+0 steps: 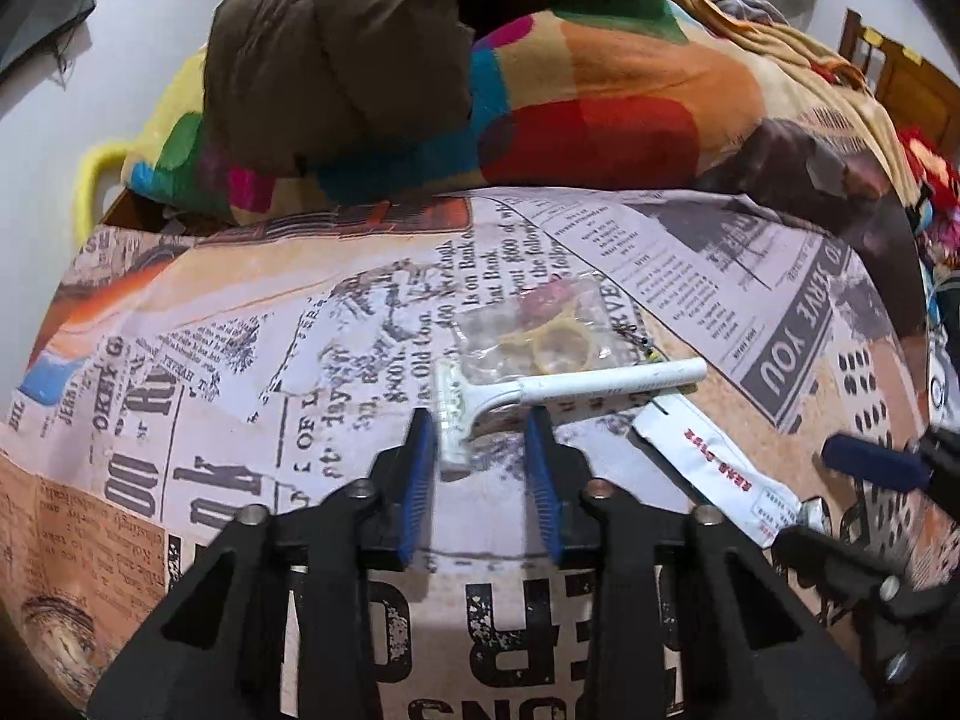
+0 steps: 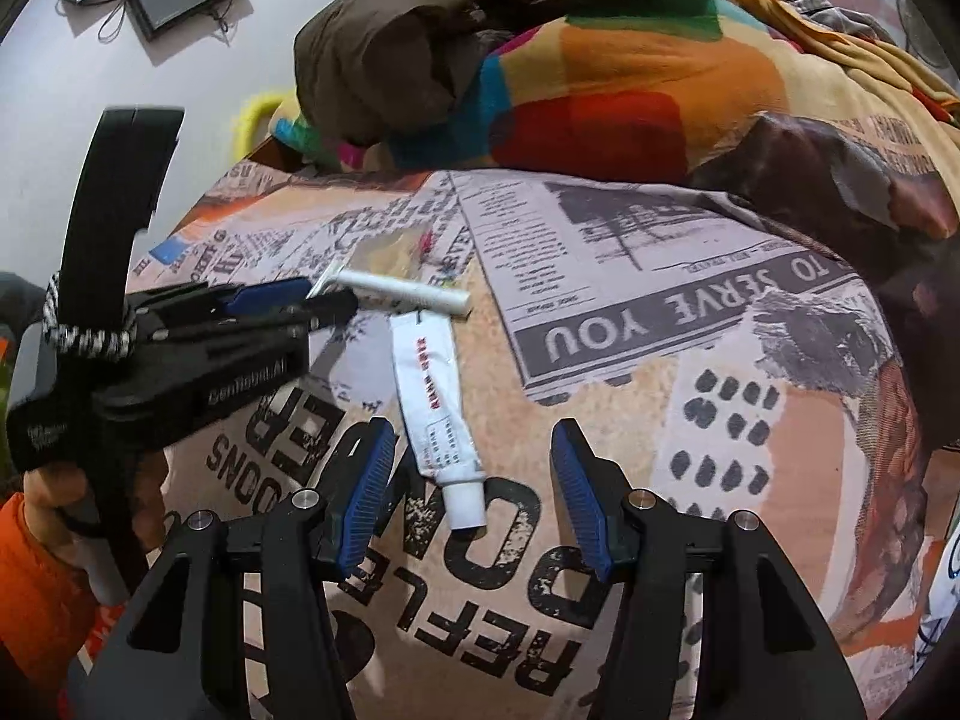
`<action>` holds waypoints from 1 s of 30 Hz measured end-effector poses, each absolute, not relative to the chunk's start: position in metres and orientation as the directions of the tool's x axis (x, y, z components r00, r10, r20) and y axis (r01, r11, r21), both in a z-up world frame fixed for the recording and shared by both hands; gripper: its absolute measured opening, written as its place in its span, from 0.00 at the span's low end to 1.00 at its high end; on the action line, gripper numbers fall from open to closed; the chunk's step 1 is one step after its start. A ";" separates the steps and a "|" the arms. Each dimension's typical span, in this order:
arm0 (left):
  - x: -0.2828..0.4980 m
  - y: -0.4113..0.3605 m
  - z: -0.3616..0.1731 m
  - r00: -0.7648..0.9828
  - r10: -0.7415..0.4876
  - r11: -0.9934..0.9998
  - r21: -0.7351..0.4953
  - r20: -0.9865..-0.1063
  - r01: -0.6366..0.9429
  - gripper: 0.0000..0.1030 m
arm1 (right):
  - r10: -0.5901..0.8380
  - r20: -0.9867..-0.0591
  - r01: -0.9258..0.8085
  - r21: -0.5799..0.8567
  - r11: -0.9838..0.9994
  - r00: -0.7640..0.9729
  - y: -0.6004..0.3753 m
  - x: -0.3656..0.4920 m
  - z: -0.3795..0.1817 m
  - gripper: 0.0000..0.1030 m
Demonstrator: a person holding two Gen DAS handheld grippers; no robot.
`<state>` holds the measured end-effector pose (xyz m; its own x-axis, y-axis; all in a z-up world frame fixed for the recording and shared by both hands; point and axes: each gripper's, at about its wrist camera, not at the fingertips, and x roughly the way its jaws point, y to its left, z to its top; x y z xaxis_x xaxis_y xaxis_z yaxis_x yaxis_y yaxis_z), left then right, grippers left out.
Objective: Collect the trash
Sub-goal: 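Close right gripper on white tube while left gripper approaches white razor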
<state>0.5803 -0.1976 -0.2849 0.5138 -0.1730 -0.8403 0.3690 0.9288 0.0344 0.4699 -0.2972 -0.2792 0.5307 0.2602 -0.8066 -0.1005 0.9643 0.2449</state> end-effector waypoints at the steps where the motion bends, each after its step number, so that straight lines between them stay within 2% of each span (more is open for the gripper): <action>1: 0.582 -0.195 -0.285 0.511 -0.171 0.933 0.029 -0.842 0.360 0.14 | 0.255 -0.810 -0.103 0.237 0.966 0.528 -0.295 0.470 -0.280 0.50; 7: 0.580 -0.180 -0.286 0.499 -0.187 0.945 -0.016 -0.846 0.326 0.11 | 0.201 -0.815 -0.121 0.162 0.979 0.544 -0.285 0.470 -0.282 0.50; 13: 0.558 -0.162 -0.273 0.509 -0.224 0.952 -0.074 -0.831 0.298 0.11 | 0.097 -0.817 -0.148 0.014 0.989 0.569 -0.264 0.469 -0.287 0.50; 14: 0.555 -0.157 -0.269 0.515 -0.232 0.953 -0.086 -0.825 0.291 0.11 | 0.085 -0.815 -0.150 -0.002 0.989 0.573 -0.262 0.470 -0.288 0.49; 15: 0.550 -0.153 -0.264 0.521 -0.243 0.953 -0.102 -0.818 0.284 0.11 | 0.075 -0.810 -0.153 -0.019 0.988 0.582 -0.259 0.469 -0.288 0.42; 16: 0.546 -0.149 -0.260 0.530 -0.249 0.954 -0.112 -0.811 0.277 0.11 | 0.087 -0.809 -0.163 -0.011 0.987 0.581 -0.258 0.470 -0.288 0.38; 17: 0.543 -0.145 -0.257 0.536 -0.251 0.955 -0.116 -0.806 0.272 0.11 | 0.082 -0.808 -0.161 -0.017 0.987 0.583 -0.259 0.468 -0.286 0.29; 20: 0.534 -0.134 -0.248 0.554 -0.256 0.959 -0.134 -0.792 0.251 0.11 | 0.084 -0.807 -0.147 -0.003 0.989 0.585 -0.261 0.469 -0.286 0.27; 23: 0.525 -0.121 -0.238 0.572 -0.260 0.962 -0.154 -0.778 0.227 0.11 | 0.154 -0.797 -0.124 0.100 0.987 0.584 -0.271 0.471 -0.282 0.15; 25: 0.518 -0.112 -0.232 0.580 -0.267 0.962 -0.174 -0.770 0.212 0.11 | 0.192 -0.793 -0.109 0.158 0.981 0.578 -0.279 0.473 -0.280 0.15; 30: 0.503 -0.093 -0.220 0.593 -0.263 0.965 -0.198 -0.761 0.173 0.11 | 0.191 -0.792 -0.087 0.173 0.981 0.580 -0.279 0.473 -0.278 0.15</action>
